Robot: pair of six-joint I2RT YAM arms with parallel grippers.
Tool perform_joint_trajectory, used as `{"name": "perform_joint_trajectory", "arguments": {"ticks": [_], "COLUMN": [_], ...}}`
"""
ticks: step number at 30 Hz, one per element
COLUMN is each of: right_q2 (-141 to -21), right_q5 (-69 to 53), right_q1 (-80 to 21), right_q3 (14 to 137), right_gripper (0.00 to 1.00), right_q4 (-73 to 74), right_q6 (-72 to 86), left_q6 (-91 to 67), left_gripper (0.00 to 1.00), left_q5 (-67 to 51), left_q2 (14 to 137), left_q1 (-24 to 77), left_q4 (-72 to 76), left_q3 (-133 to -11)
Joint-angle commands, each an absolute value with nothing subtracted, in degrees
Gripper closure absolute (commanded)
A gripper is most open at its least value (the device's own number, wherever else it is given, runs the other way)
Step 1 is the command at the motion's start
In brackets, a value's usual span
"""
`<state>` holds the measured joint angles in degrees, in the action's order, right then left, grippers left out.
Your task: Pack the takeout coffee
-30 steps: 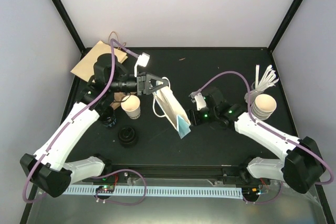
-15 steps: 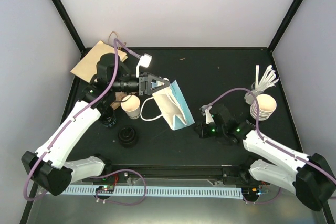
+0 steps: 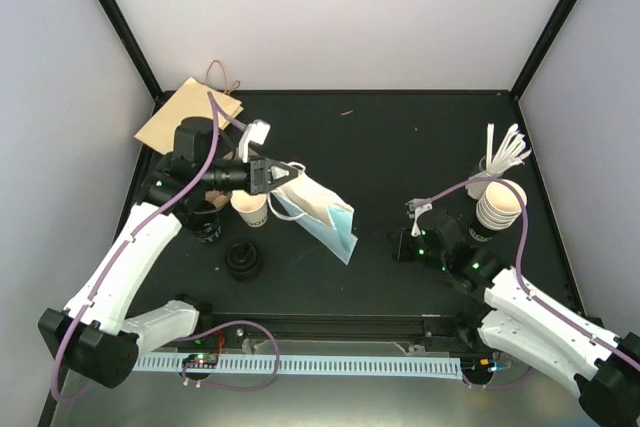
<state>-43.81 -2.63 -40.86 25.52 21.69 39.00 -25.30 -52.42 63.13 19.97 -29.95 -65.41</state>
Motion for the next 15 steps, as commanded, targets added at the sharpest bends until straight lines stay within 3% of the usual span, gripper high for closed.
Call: {"name": "perform_joint_trajectory", "arguments": {"ticks": [1,5,15], "right_q2": [-42.48,-44.3,-54.96], "right_q5": [2.29,-0.4,-13.4], "right_q1": [-41.13,-41.13,-41.1], "right_q3": [24.52,24.85,34.11], "right_gripper": [0.97,0.95,0.73], "right_q4": [24.09,23.72,21.51], "right_q6": [41.28,40.15,26.19], "left_q6": [-21.9,-21.68,-16.41], "left_gripper": [0.98,0.98,0.98], "left_q5": [-49.95,-57.41,-60.42], "left_q2": [60.51,61.69,64.04], "left_q1": [19.07,19.15,19.5], "left_q4": [-35.47,-33.47,-41.09], "left_q3": [-61.03,-56.23,-63.69]}}
